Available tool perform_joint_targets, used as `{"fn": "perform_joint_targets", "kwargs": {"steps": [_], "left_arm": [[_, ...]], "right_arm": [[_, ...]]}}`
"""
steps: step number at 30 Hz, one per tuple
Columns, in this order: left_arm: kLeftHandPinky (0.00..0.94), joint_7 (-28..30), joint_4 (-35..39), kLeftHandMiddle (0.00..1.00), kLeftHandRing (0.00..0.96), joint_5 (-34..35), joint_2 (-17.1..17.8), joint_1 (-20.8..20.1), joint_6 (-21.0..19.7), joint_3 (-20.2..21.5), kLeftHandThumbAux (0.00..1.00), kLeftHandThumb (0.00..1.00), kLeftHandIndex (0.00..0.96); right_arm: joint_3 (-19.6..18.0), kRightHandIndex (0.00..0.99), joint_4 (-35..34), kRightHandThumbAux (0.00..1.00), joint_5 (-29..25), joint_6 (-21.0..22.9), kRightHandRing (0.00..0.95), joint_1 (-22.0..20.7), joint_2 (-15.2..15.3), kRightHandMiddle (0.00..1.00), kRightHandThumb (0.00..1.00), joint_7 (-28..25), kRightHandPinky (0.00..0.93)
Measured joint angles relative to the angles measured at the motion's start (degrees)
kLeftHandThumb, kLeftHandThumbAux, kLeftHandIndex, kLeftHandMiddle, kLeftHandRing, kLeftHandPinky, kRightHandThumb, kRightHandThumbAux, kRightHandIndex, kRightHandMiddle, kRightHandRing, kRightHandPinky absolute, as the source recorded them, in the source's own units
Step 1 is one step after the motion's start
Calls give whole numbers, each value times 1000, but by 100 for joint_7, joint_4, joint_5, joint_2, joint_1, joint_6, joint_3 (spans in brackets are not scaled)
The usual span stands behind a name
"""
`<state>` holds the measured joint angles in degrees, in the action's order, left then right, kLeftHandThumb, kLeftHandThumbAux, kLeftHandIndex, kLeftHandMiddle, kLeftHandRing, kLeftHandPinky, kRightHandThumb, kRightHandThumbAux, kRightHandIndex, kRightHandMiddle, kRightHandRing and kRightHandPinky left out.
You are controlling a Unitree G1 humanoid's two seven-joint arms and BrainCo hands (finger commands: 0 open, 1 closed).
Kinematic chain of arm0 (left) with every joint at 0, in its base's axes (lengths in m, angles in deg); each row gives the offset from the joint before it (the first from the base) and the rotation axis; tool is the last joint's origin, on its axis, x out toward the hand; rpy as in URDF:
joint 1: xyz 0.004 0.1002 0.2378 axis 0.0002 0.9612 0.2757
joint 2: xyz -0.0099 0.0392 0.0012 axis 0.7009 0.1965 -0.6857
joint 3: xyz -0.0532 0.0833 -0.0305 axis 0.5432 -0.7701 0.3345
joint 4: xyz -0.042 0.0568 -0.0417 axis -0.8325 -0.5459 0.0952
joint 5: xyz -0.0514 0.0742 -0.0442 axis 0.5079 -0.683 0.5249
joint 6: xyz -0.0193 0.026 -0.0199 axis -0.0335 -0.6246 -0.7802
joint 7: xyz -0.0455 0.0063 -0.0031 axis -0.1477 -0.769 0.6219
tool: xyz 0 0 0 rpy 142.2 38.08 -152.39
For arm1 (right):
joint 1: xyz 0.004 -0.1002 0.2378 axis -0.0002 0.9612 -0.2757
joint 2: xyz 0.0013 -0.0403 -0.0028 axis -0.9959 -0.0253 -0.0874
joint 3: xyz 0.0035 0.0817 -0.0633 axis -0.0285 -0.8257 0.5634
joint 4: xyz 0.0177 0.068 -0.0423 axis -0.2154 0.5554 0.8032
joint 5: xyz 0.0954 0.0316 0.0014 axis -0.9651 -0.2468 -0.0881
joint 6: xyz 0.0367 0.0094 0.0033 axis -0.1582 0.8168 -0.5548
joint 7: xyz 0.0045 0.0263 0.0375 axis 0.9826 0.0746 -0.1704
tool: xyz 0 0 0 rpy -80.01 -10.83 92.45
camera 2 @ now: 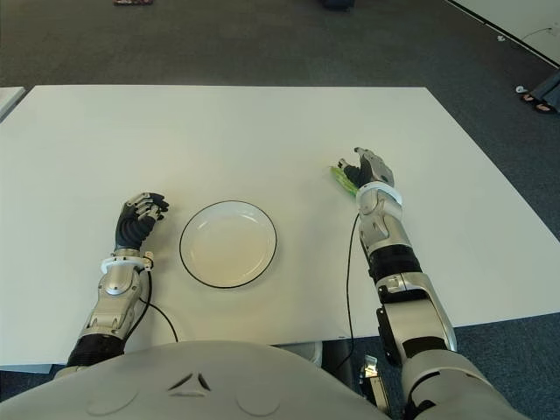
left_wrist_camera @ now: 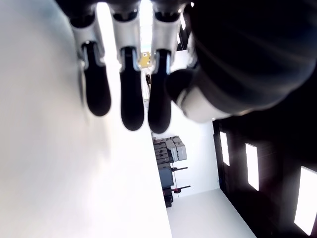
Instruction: Put the toothpaste on the table into the plate.
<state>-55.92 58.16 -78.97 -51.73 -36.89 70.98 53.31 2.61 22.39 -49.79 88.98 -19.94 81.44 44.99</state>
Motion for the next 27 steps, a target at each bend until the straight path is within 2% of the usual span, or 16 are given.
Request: {"fn": "perform_joint_targets", "kwargs": {"steps": [7, 17, 27], "left_arm": [[480, -7, 23, 503, 495, -3, -10, 1, -18, 8, 720, 704, 426], [485, -83, 23, 516, 504, -14, -10, 9, -14, 22, 719, 707, 427], [483, -116, 24, 514, 502, -27, -11, 40, -9, 16, 721, 706, 426]], "right_arm": [[138, 0, 435, 173, 11, 236, 0, -309, 46, 0, 497, -263, 0], [440, 0, 1211, 139, 44, 465, 0, -628, 150, 0, 492, -329, 0], [744, 0, 2020, 145, 48, 390, 0, -823, 258, 0, 464, -284, 0]]}}
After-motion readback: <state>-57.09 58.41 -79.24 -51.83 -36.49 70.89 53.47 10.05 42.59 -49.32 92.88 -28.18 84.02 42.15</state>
